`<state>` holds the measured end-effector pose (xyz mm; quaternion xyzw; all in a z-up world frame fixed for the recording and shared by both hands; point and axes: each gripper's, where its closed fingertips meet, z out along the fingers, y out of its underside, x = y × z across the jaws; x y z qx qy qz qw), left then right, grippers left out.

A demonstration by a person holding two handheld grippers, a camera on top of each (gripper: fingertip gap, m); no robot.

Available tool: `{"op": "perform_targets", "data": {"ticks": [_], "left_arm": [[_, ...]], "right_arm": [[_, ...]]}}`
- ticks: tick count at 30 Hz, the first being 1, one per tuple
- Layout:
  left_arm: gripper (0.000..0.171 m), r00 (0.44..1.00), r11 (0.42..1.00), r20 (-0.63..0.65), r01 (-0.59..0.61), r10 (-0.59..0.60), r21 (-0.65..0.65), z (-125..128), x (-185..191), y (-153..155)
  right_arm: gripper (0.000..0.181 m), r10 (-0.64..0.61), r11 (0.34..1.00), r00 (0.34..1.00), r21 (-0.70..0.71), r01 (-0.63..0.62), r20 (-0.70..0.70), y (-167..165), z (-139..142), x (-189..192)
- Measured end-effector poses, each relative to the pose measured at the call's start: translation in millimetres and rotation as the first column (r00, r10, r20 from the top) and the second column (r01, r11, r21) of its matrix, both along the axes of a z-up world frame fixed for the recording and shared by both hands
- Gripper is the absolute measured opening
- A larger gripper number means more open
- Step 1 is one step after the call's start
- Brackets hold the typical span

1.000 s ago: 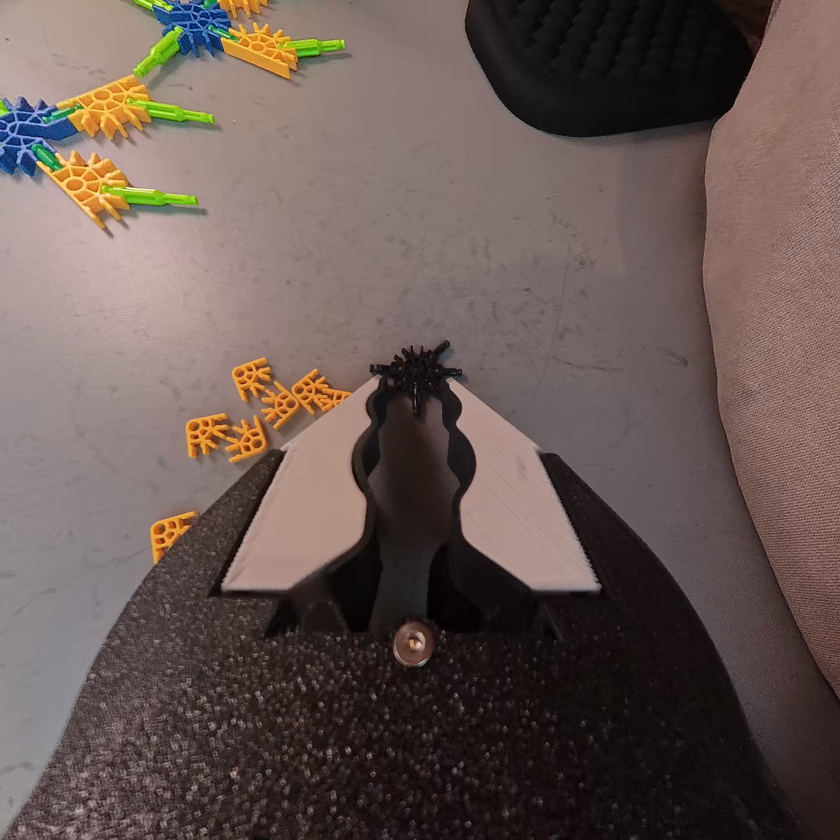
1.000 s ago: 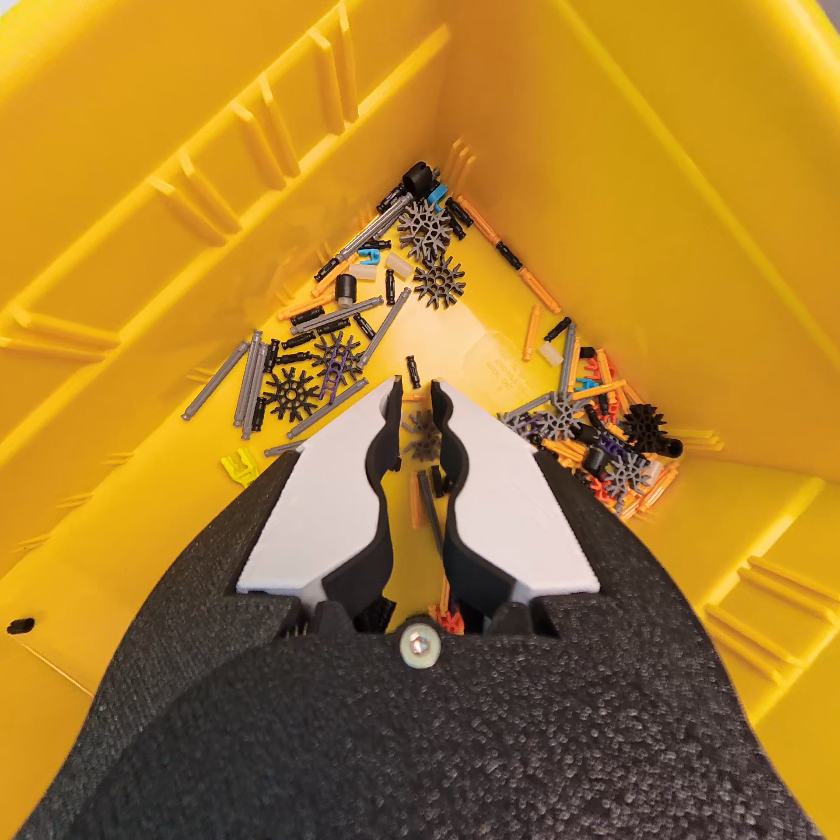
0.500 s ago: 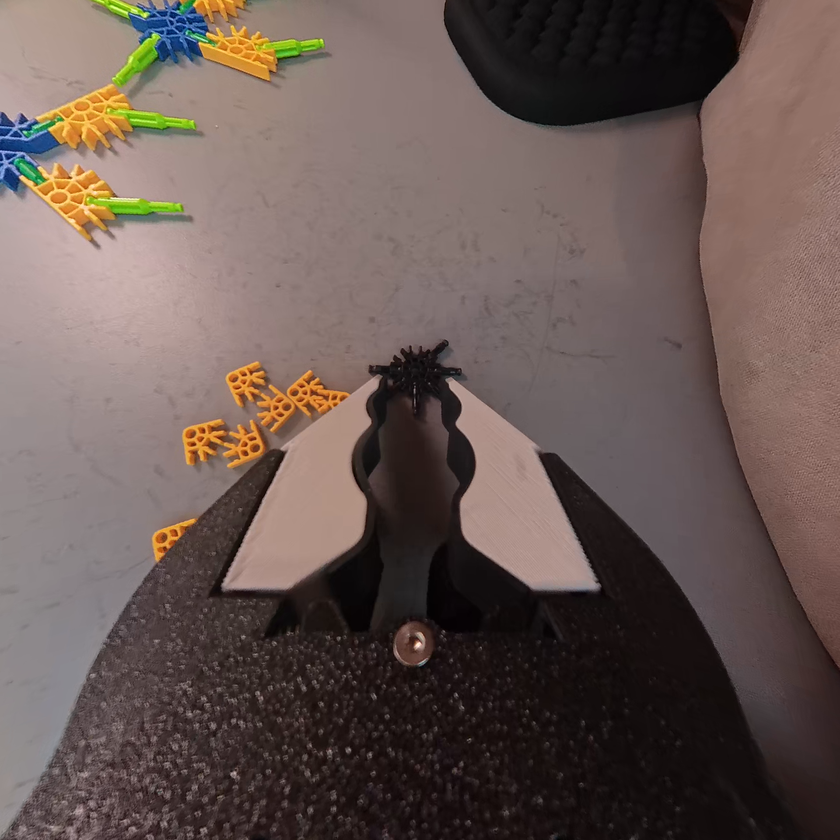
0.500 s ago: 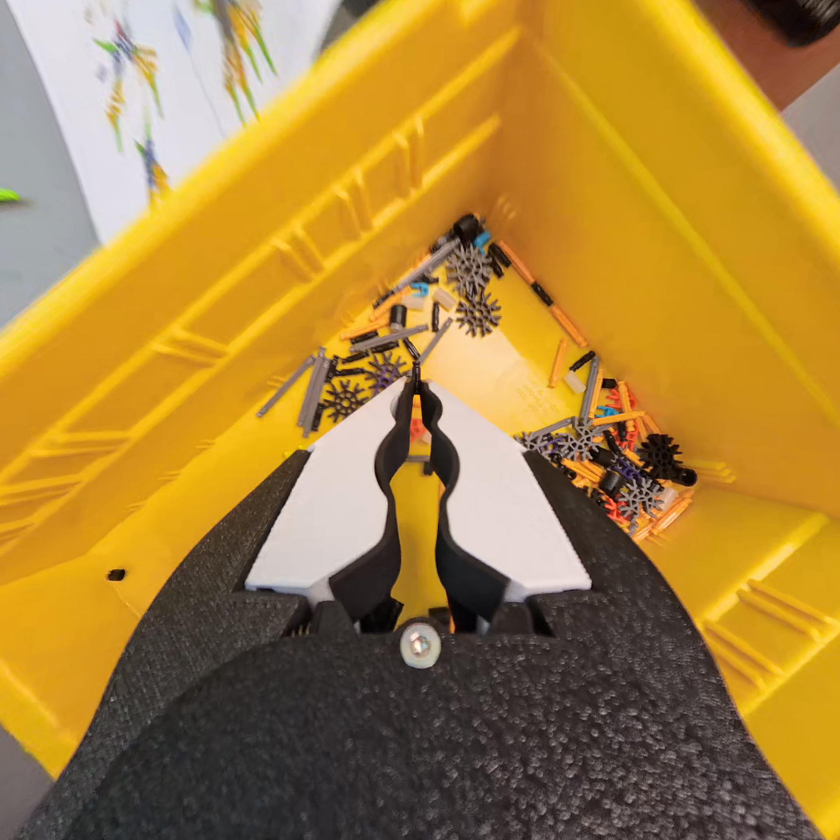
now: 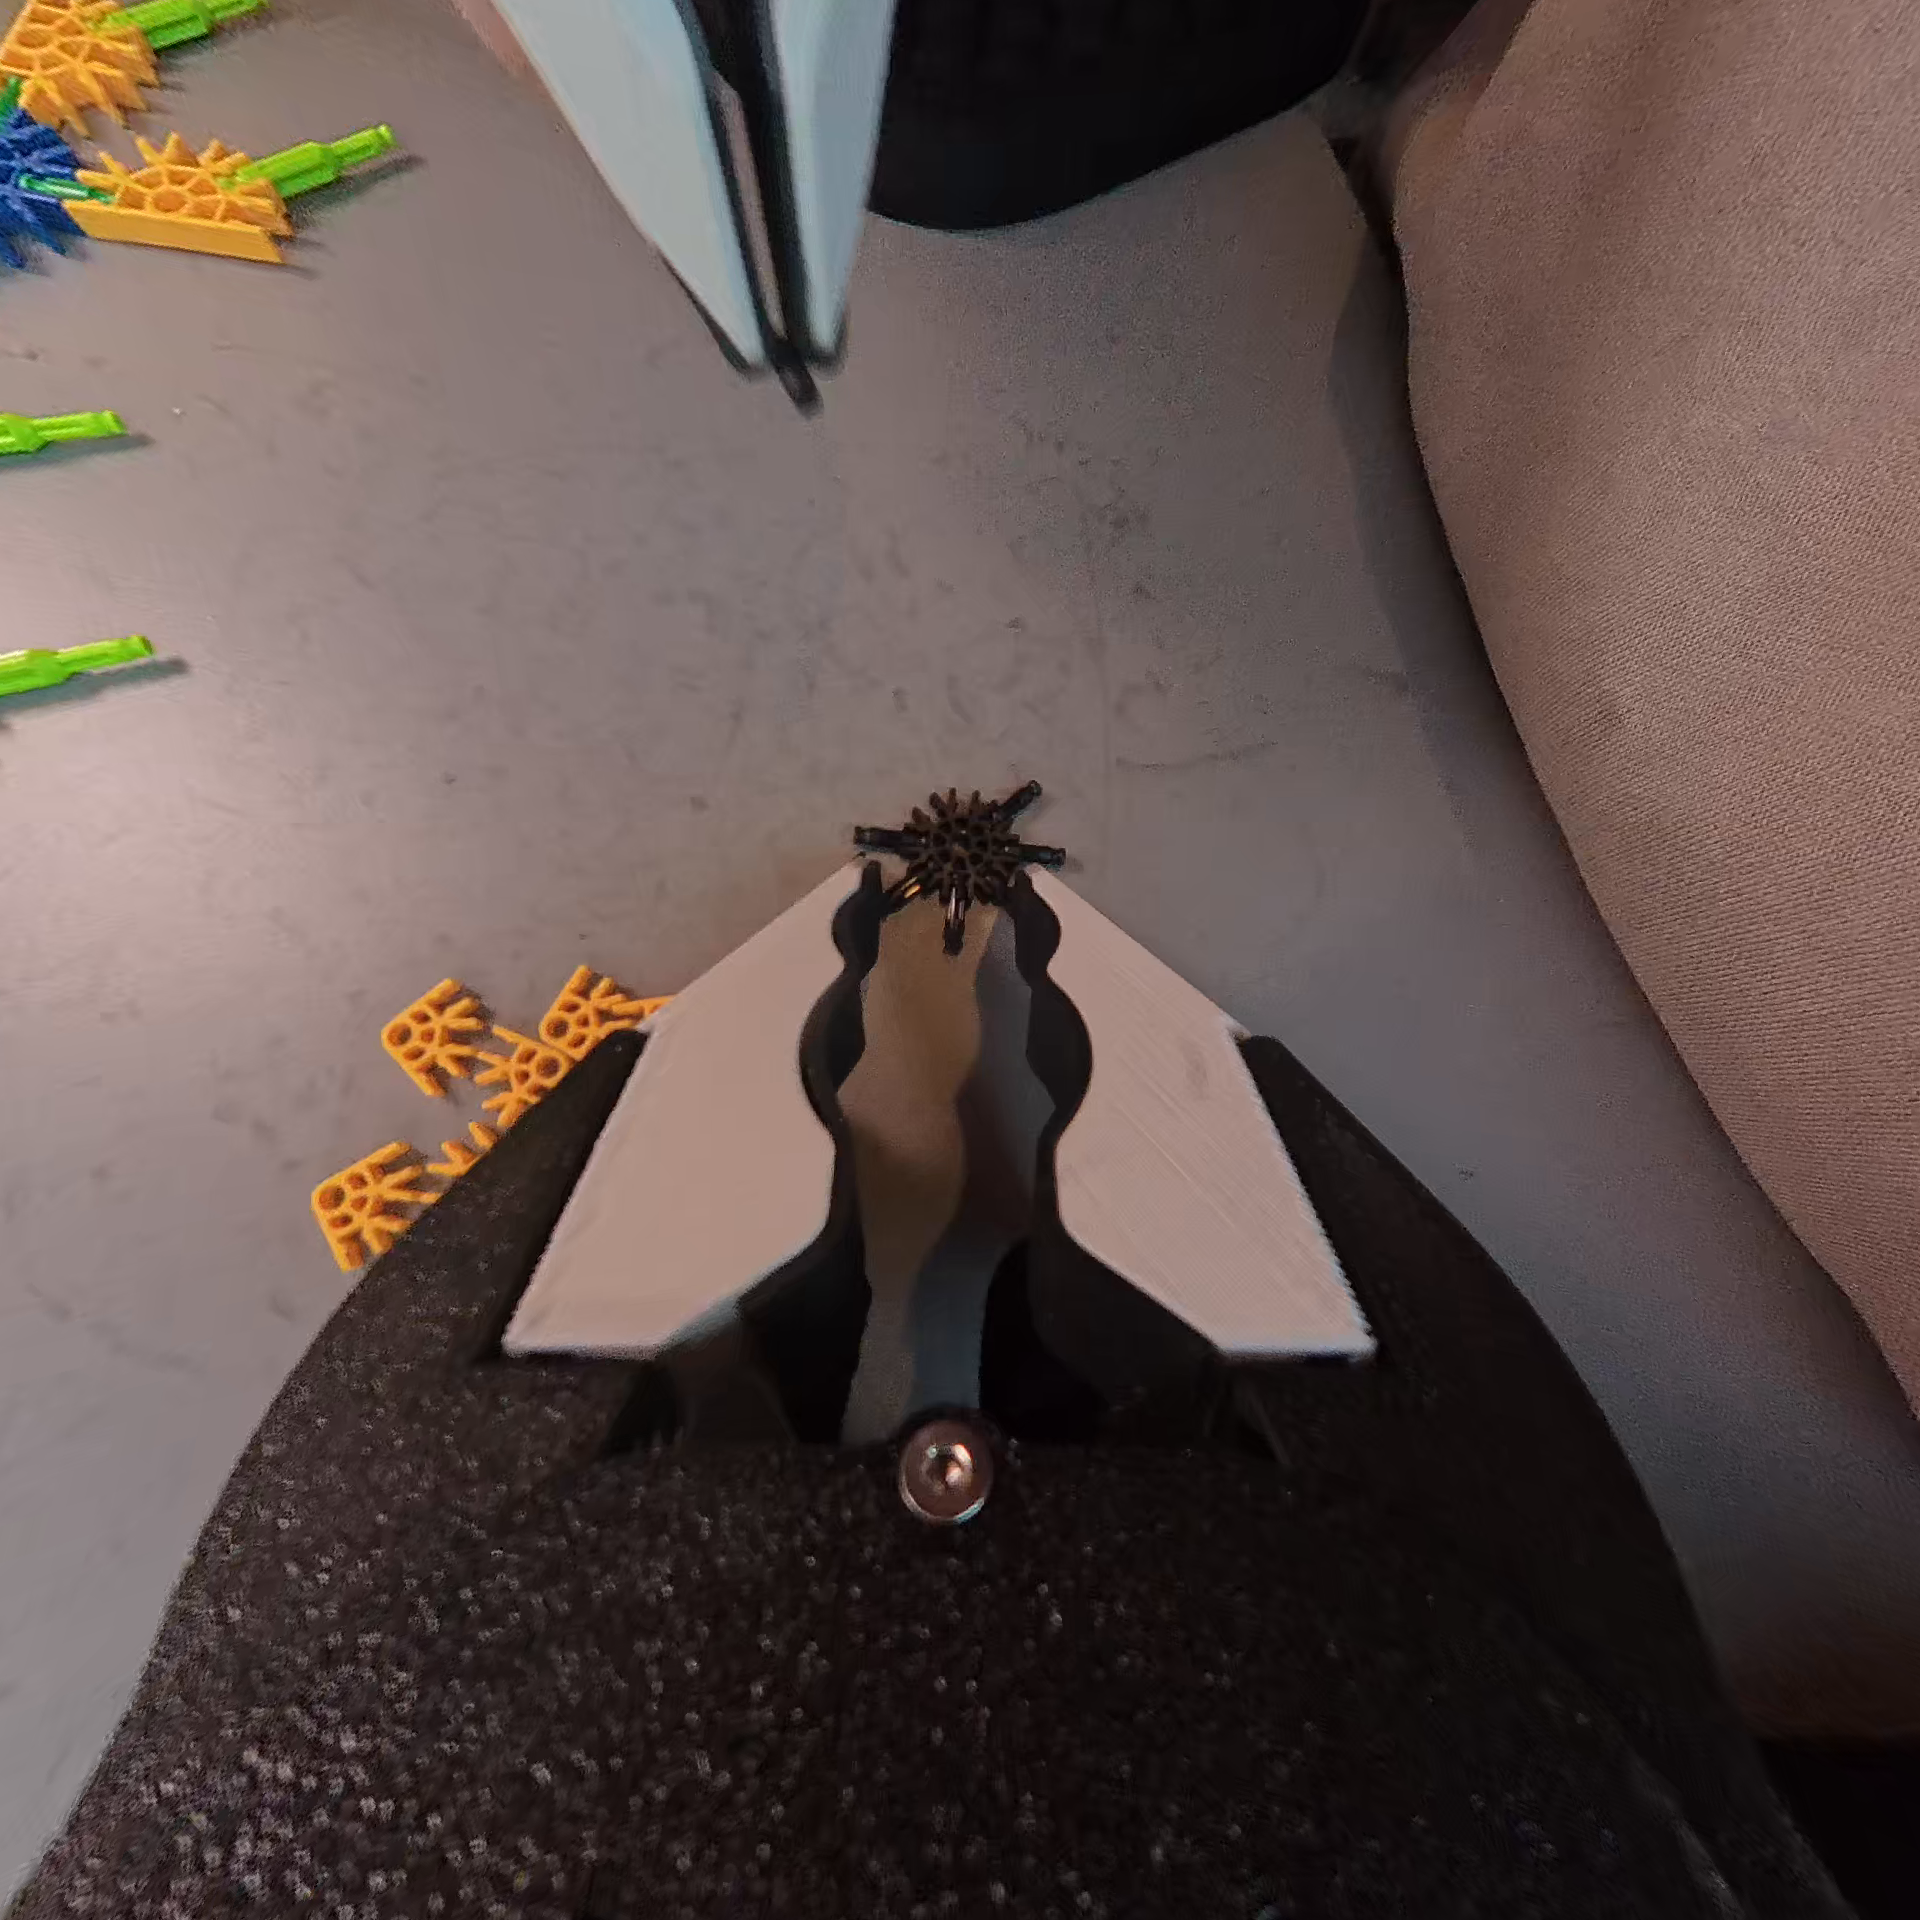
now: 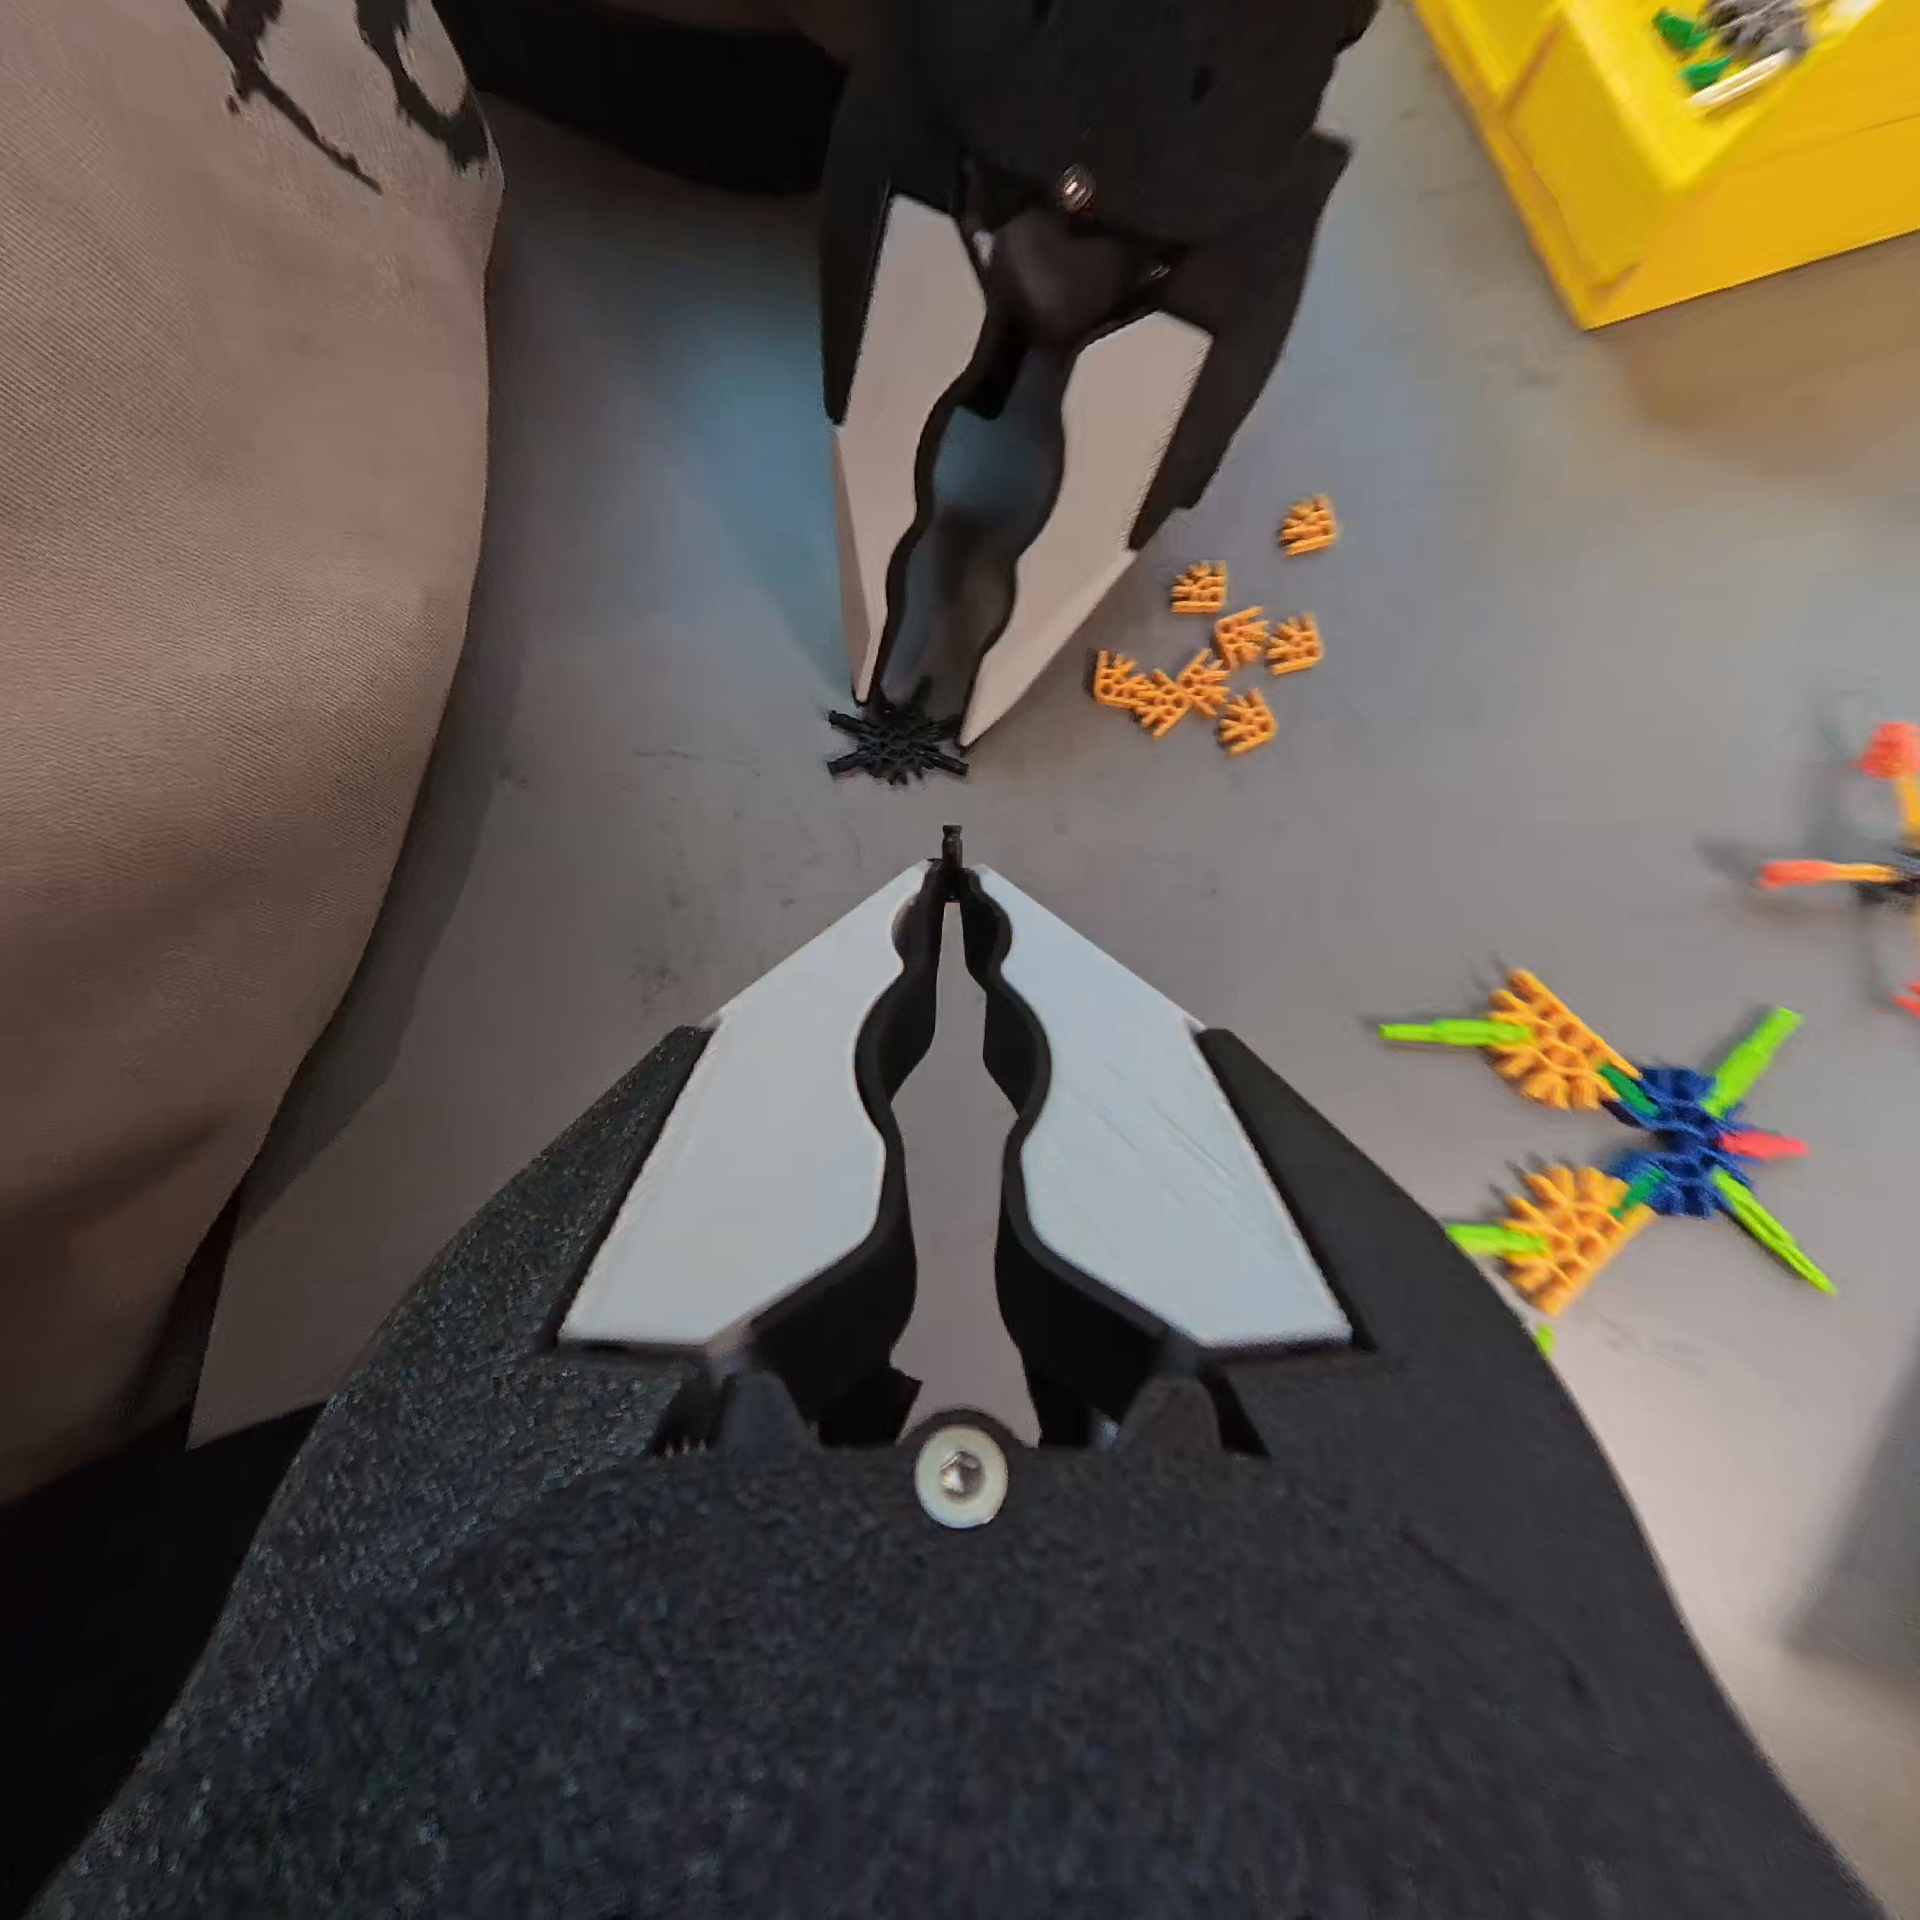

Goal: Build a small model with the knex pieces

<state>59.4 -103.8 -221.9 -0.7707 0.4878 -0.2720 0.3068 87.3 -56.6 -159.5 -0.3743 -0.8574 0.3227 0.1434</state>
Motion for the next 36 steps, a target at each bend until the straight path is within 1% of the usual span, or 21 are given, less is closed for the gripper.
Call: {"op": "perform_targets", "data": {"ticks": [3, 5, 8, 13, 16, 19, 23, 27, 30, 36], "left_arm": [[0.029, 0.998, 0.999, -0.029, -0.047, 0.047, 0.024, 1.3, -6.4, 1.3], [0.029, 0.998, 0.997, -0.022, -0.063, 0.064, 0.039, 5.0, -7.9, -1.1], [0.029, 0.997, 0.995, -0.008, -0.078, 0.078, 0.055, 7.0, -7.9, -3.1], [0.029, 0.996, 0.995, -0.042, -0.075, 0.078, 0.059, -1.6, -6.2, -1.3], [0.027, 0.996, 0.995, -0.038, -0.077, 0.079, 0.061, -1.4, -5.6, -1.2], [0.028, 0.994, 0.994, -0.061, -0.089, 0.093, 0.067, -1.5, -4.9, -1.0], [0.028, 0.984, 0.987, -0.099, -0.144, 0.150, 0.066, -1.7, -5.7, -1.4], [0.027, 0.969, 0.975, -0.105, -0.217, 0.222, 0.058, -1.8, -6.9, -3.6], [0.027, 0.960, 0.966, -0.110, -0.255, 0.259, 0.053, -1.9, -7.3, -4.9], [0.027, 0.948, 0.955, -0.116, -0.292, 0.296, 0.049, -1.8, -8.2, -7.6]], "right_arm": [[0.000, 0.060, 0.998, 0.996, 0.012, -0.061, 0.066, -21.5, -33.7, -8.3], [0.000, 0.086, 0.996, 0.992, 0.028, -0.089, 0.094, -29.1, -44.5, -12.6], [0.000, 0.097, 0.994, 0.987, 0.045, -0.103, 0.130, -35.3, -52.8, -14.9], [0.000, 0.061, 0.997, 0.988, 0.040, -0.067, 0.144, -35.1, -56.4, -16.4], [0.000, 0.033, 0.998, 0.987, 0.045, -0.040, 0.158, -35.5, -58.4, -14.4], [0.000, -0.019, 0.999, 0.985, 0.045, 0.011, 0.174, -35.0, -59.8, -13.5], [0.001, -0.095, 0.996, 0.977, 0.019, 0.093, 0.189, -37.4, -57.0, -10.4], [0.001, -0.158, 0.987, 0.968, 0.003, 0.161, 0.194, -39.9, -57.3, -8.4], [0.001, -0.189, 0.981, 0.962, -0.002, 0.193, 0.195, -41.1, -58.1, -10.8], [0.000, -0.198, 0.980, 0.957, 0.006, 0.201, 0.211, -44.6, -61.0, -14.5]]}}
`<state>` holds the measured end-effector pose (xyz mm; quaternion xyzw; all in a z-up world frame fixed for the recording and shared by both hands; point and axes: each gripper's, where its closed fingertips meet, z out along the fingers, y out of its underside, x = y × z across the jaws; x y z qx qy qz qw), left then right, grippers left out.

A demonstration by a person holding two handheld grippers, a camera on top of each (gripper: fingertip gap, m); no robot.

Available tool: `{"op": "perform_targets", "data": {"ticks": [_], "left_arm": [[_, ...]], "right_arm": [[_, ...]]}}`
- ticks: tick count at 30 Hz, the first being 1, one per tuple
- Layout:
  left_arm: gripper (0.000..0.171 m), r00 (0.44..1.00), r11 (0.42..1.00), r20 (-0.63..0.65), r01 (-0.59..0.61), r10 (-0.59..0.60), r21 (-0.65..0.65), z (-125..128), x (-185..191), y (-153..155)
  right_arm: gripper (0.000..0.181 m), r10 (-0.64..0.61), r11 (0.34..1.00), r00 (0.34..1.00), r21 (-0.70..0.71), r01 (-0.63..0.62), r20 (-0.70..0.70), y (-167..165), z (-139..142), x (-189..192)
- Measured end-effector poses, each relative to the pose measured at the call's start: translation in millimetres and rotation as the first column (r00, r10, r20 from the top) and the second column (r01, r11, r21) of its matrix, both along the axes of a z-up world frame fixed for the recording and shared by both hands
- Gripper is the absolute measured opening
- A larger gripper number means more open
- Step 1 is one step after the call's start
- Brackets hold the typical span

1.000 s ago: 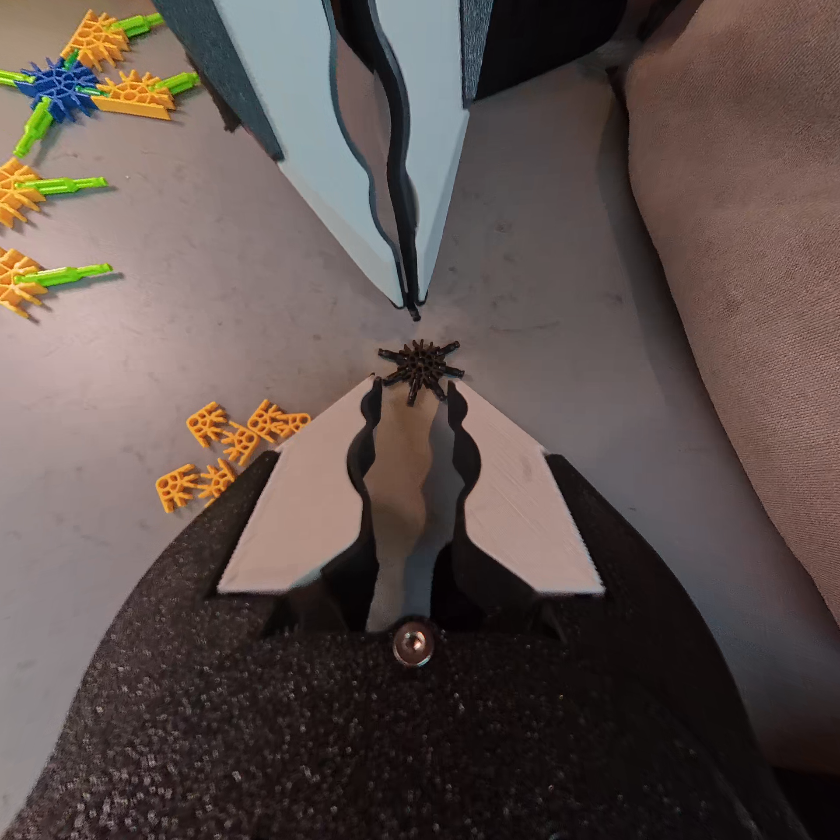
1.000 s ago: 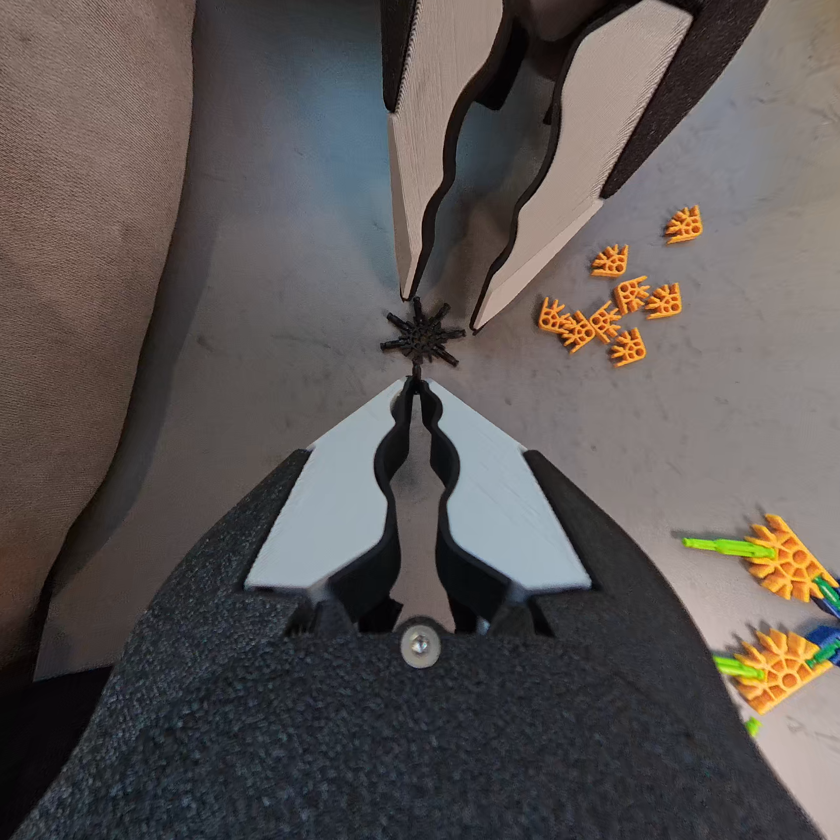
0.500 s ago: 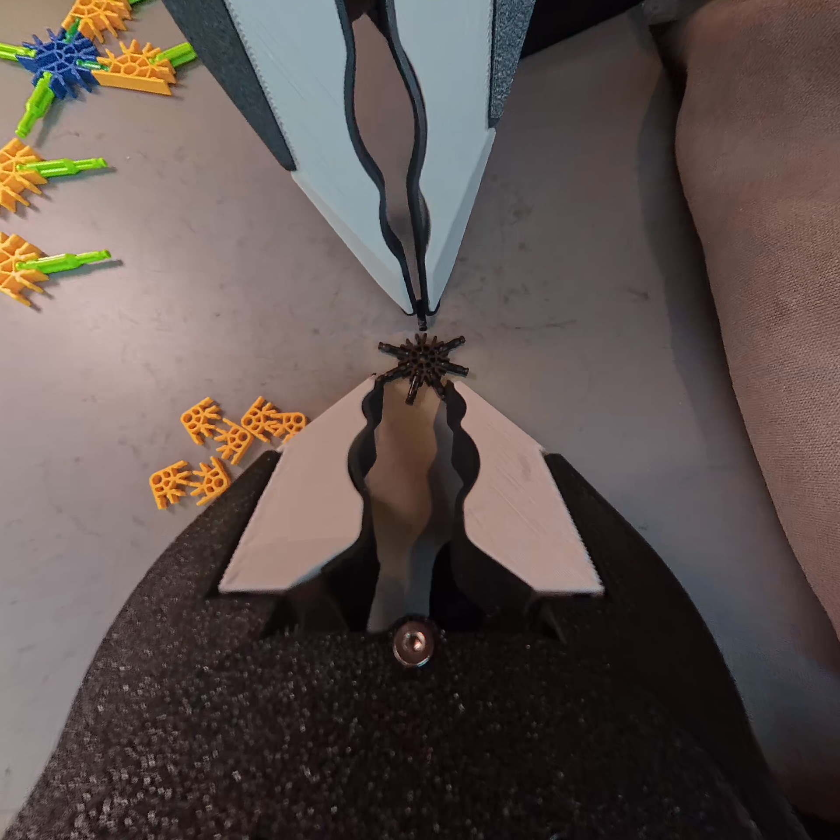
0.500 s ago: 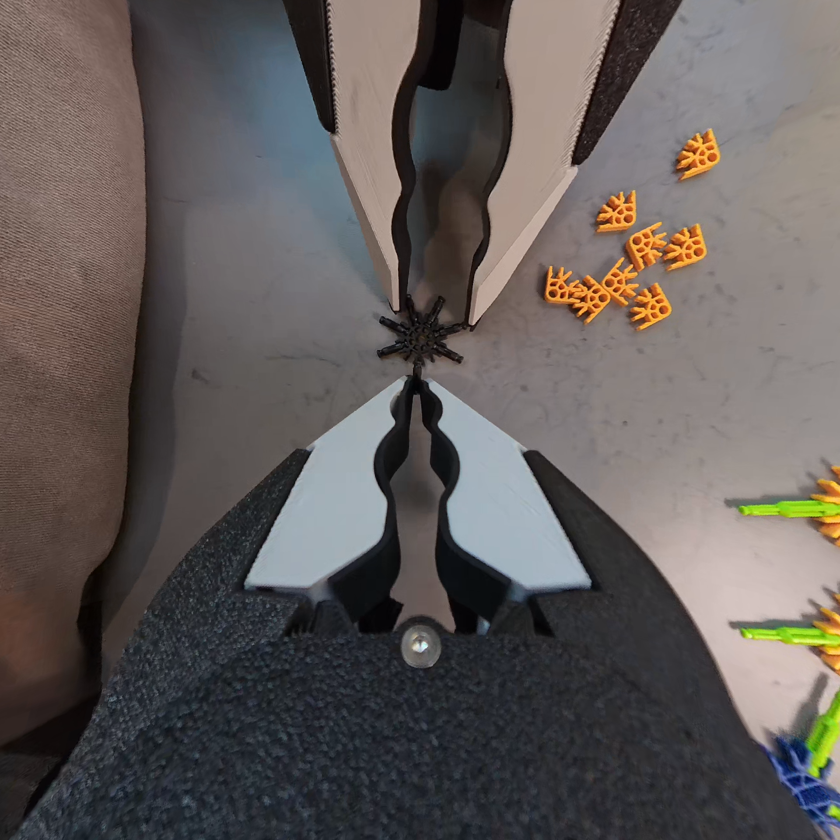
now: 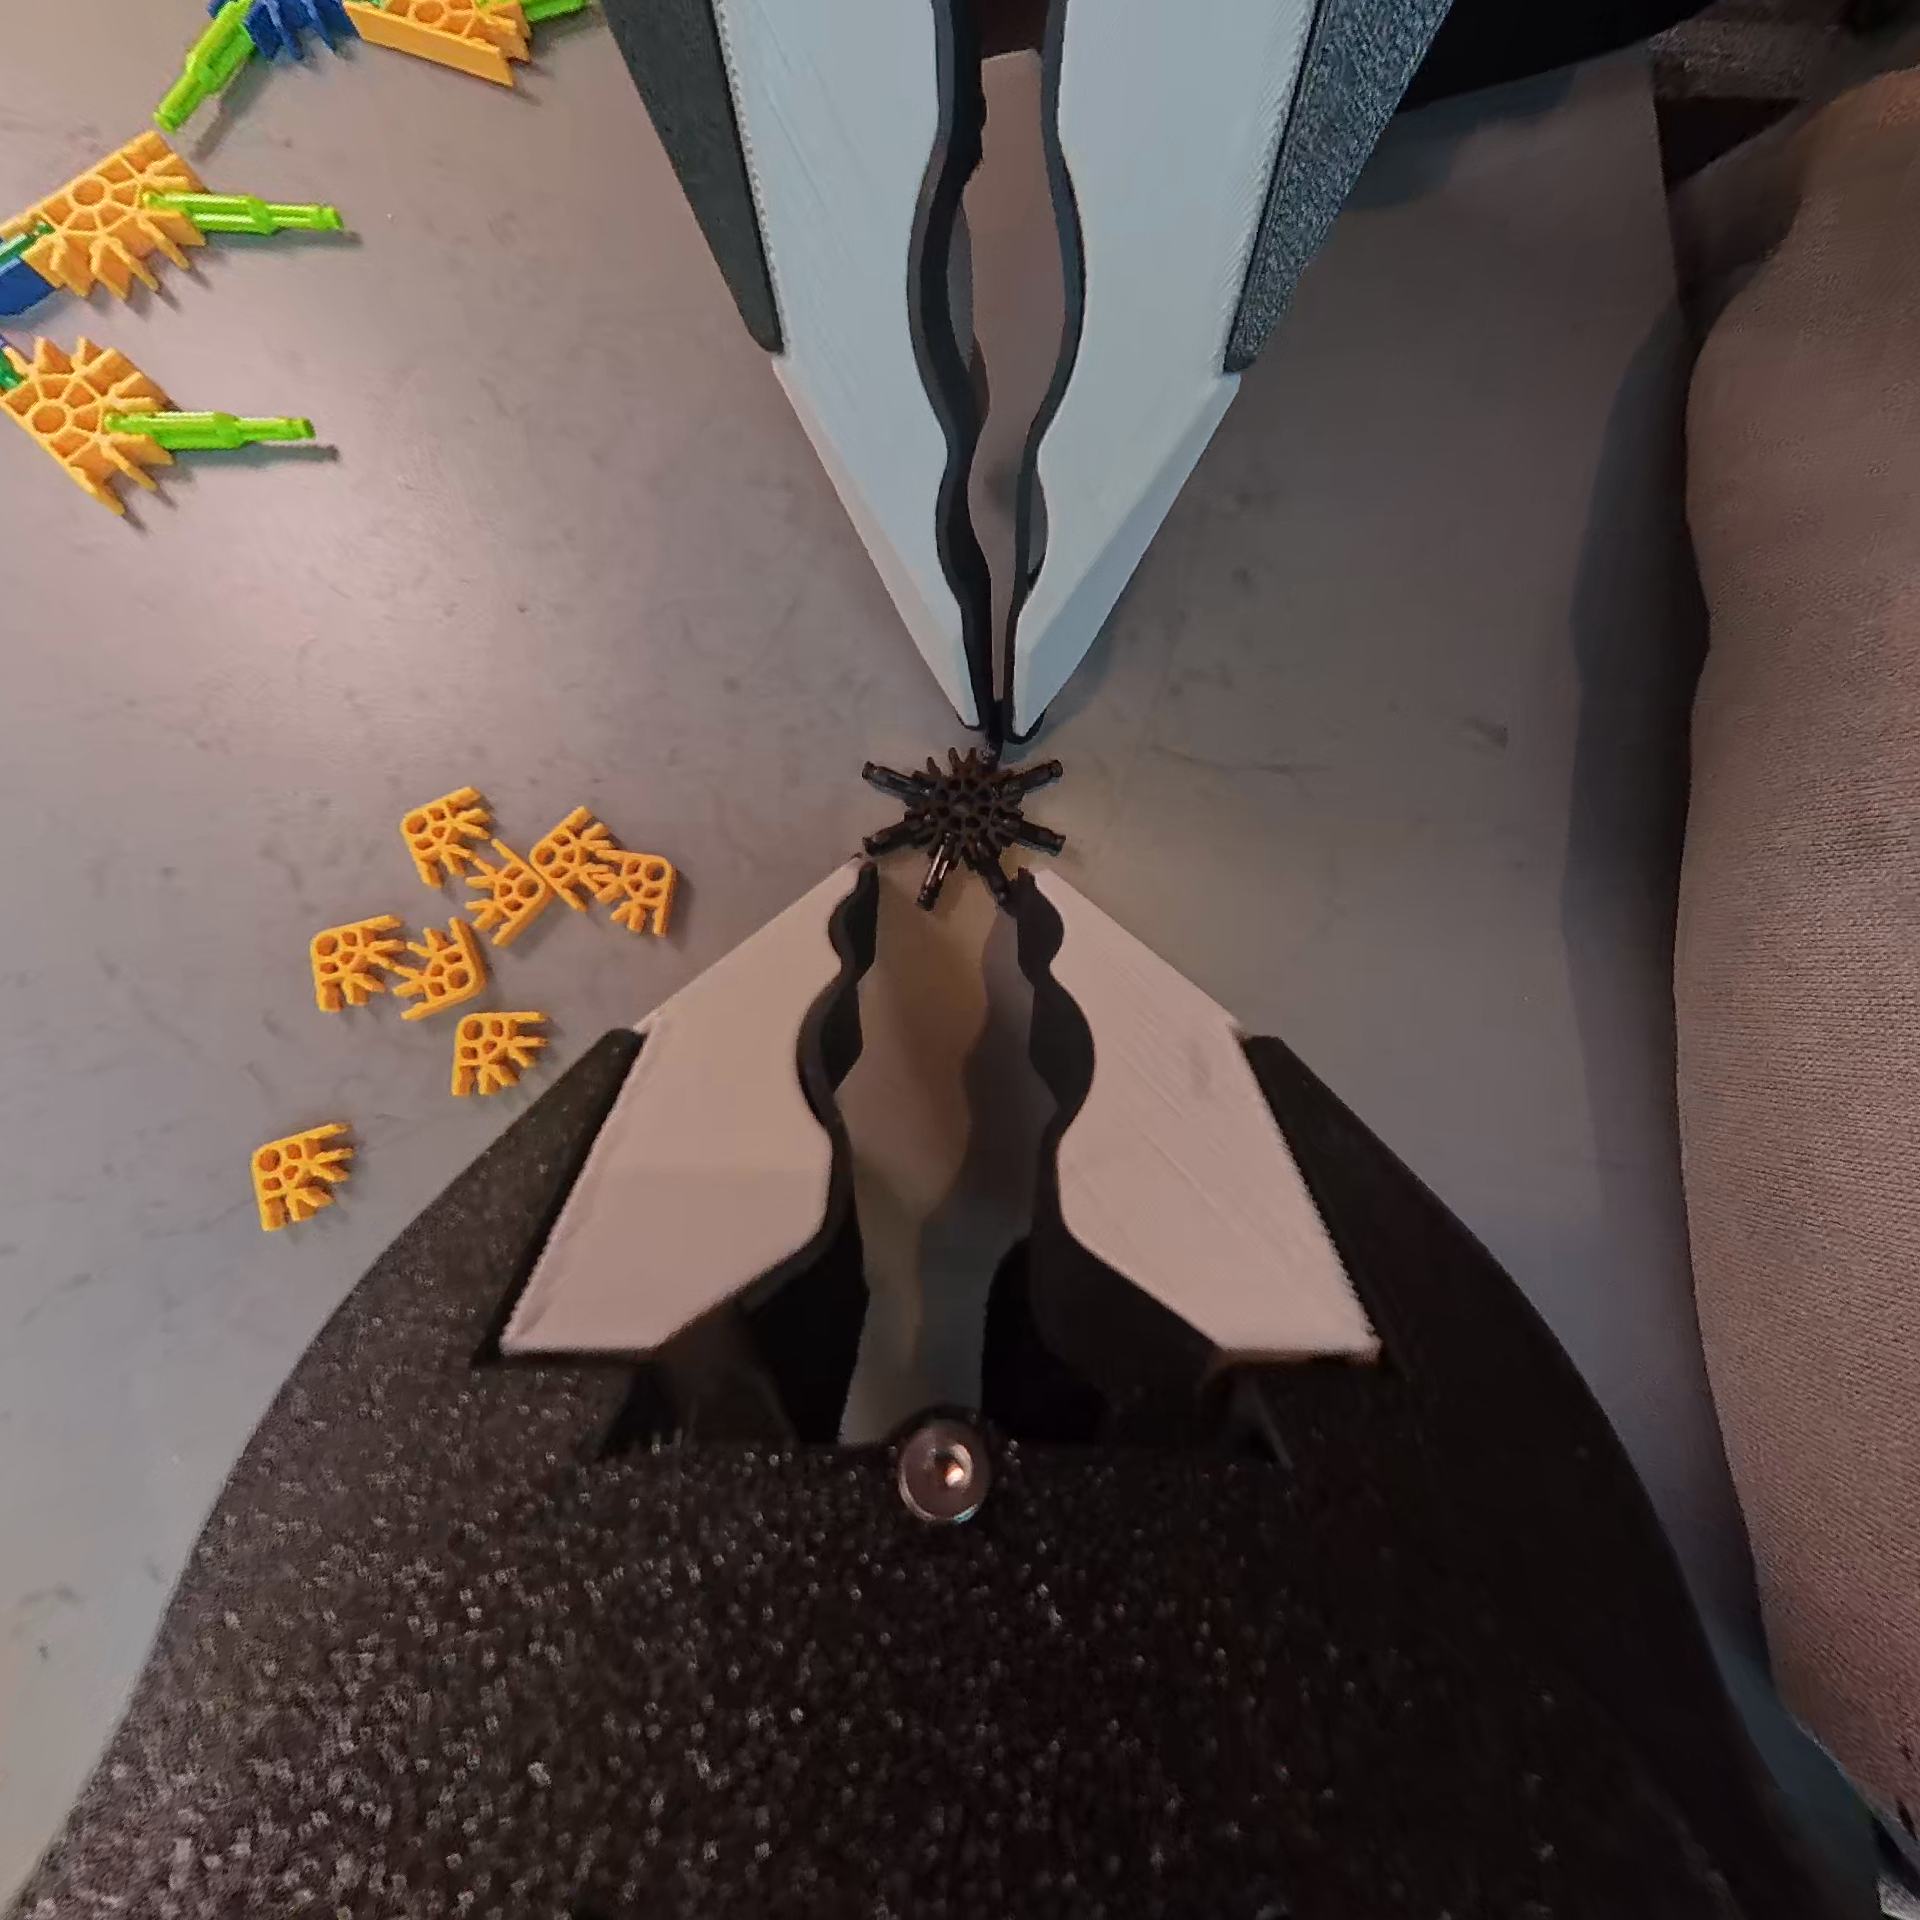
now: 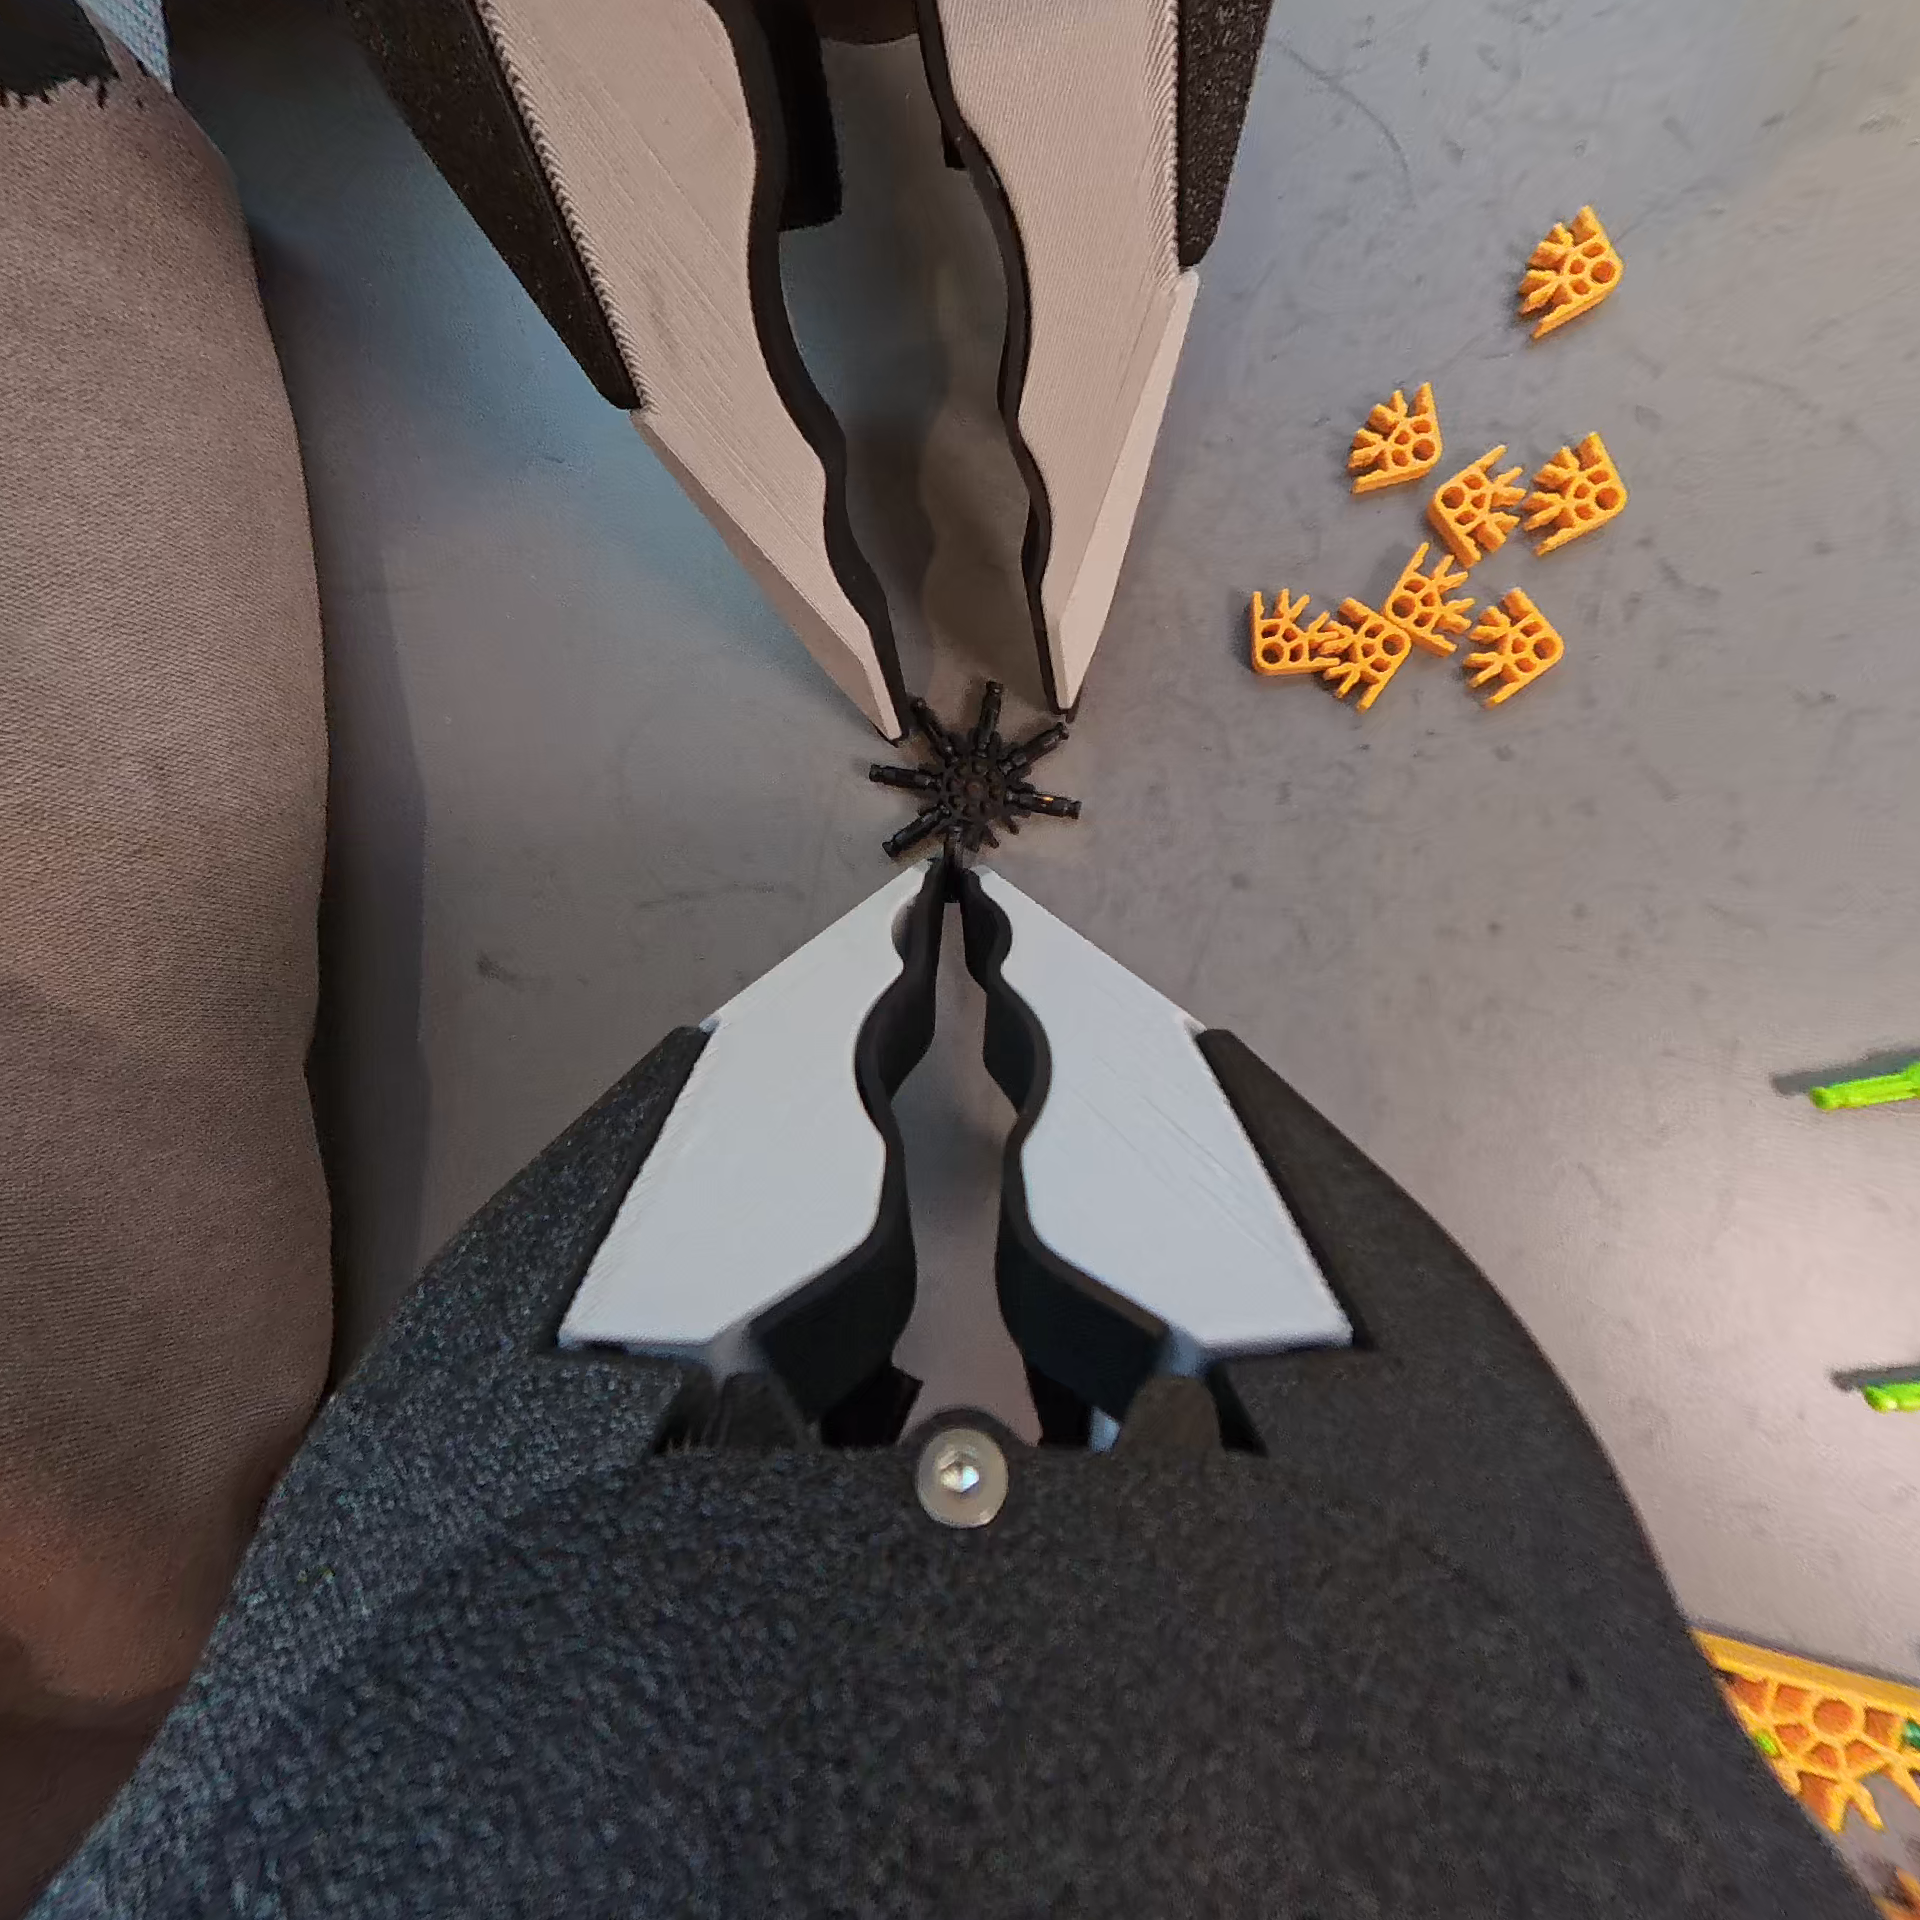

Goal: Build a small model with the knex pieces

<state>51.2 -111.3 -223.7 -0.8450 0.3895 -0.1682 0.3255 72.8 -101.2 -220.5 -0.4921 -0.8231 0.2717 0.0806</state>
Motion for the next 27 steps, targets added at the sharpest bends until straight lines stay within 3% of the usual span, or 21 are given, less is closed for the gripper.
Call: {"op": "perform_targets", "data": {"ticks": [16, 20, 27], "left_arm": [[0.024, 1.000, 1.000, -0.001, 0.011, -0.011, -0.007, 0.2, 1.0, -10.0], [0.024, 1.000, 1.000, 0.010, 0.014, -0.014, -0.013, 0.4, 0.5, -11.4], [0.024, 1.000, 1.000, 0.013, 0.015, -0.014, -0.009, 0.2, 1.3, -10.7]], "right_arm": [[0.007, -0.041, 0.999, 0.998, 0.032, 0.039, 0.038, 2.9, 1.4, -1.6], [0.000, -0.054, 0.998, 0.999, 0.018, 0.054, 0.002, 3.4, 10.5, -5.8], [0.000, -0.036, 0.999, 0.999, 0.028, 0.035, 0.023, 0.1, 0.8, -7.0]]}}
